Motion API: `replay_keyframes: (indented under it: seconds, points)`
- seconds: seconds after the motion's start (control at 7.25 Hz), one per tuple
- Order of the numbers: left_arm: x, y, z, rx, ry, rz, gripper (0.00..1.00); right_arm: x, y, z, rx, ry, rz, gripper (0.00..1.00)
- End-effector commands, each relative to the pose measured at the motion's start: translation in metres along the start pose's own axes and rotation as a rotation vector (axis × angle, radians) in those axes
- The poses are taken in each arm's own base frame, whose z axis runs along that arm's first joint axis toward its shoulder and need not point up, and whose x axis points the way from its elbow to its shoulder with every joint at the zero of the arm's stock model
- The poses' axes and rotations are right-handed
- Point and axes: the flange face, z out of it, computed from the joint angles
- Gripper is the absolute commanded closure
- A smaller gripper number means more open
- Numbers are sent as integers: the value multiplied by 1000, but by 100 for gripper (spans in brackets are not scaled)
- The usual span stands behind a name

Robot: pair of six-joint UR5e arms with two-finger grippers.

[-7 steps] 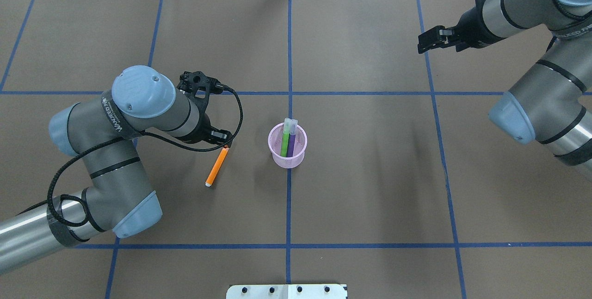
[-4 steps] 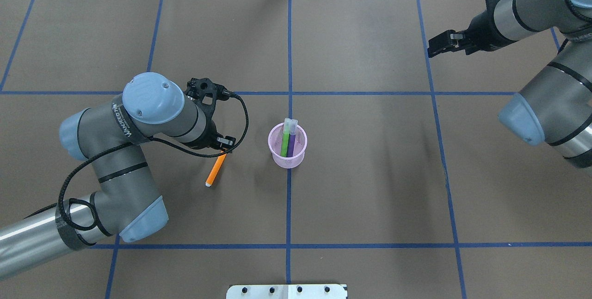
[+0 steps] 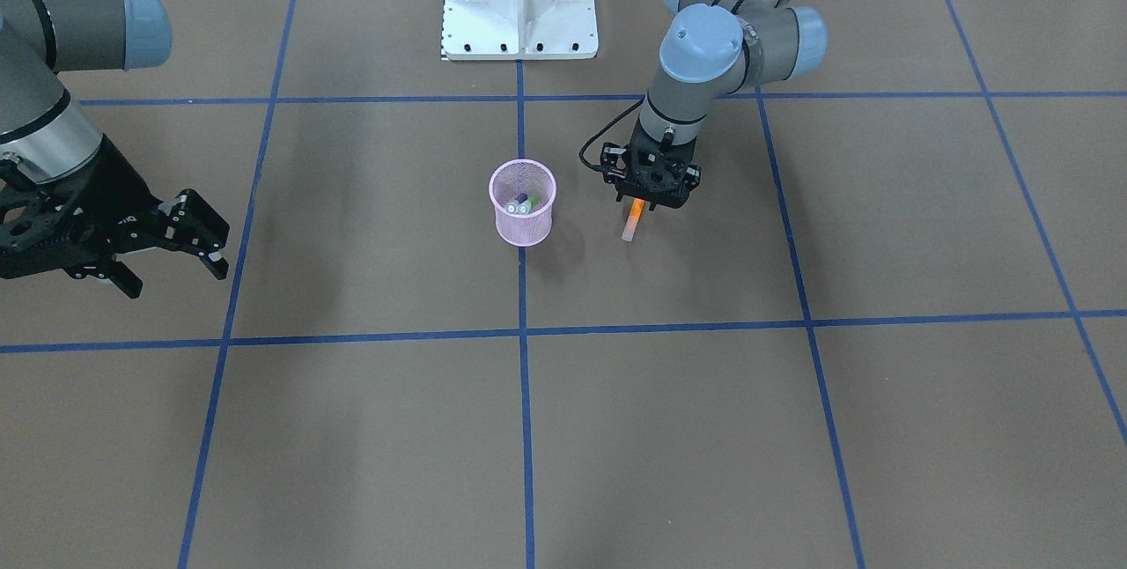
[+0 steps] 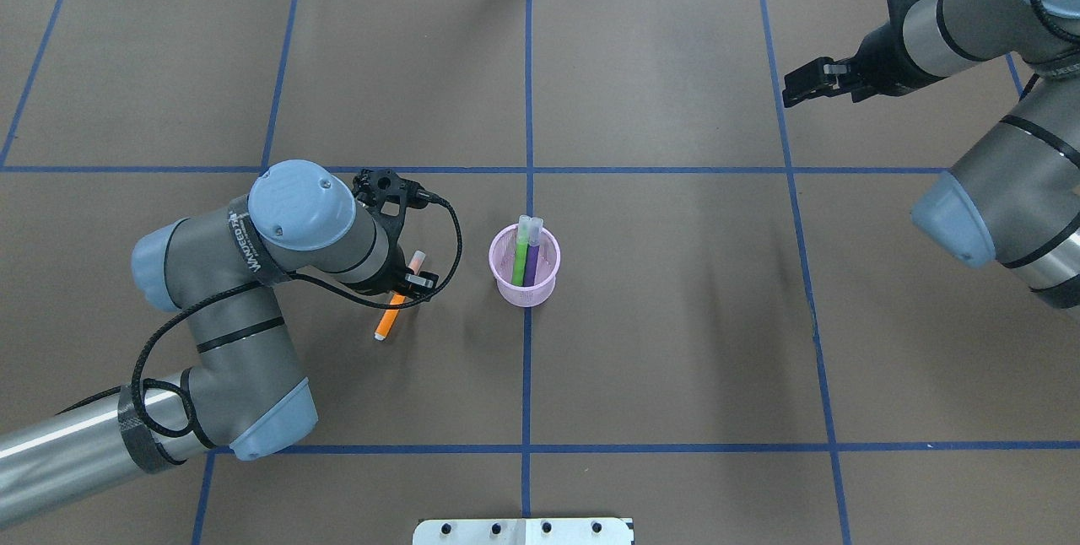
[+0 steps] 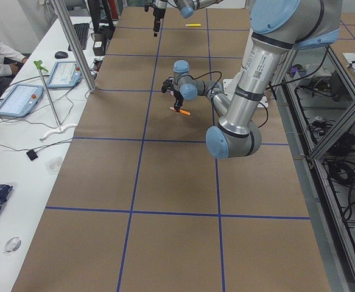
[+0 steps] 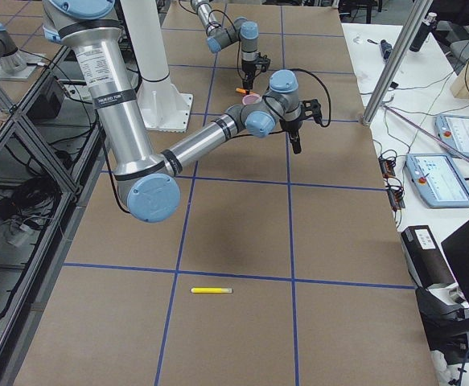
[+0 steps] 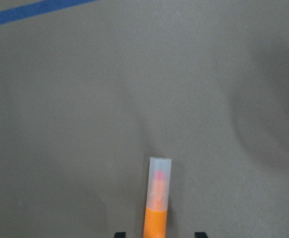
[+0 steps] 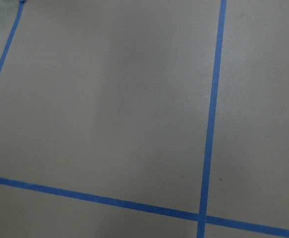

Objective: Collect pens into pen holder
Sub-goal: 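Lower the left gripper and close it on the orange marker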

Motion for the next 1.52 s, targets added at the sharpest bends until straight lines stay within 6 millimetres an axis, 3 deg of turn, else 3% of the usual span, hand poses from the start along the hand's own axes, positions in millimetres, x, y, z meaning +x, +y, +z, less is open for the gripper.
replay_keyframes:
  seconds: [0.0, 1.38]
  points:
    - [3, 3, 2, -5, 1, 4, 51, 2, 1, 1, -2, 3, 2, 0]
    - [0, 1, 5, -6, -7, 2, 57, 3, 1, 1, 0, 7, 3, 0]
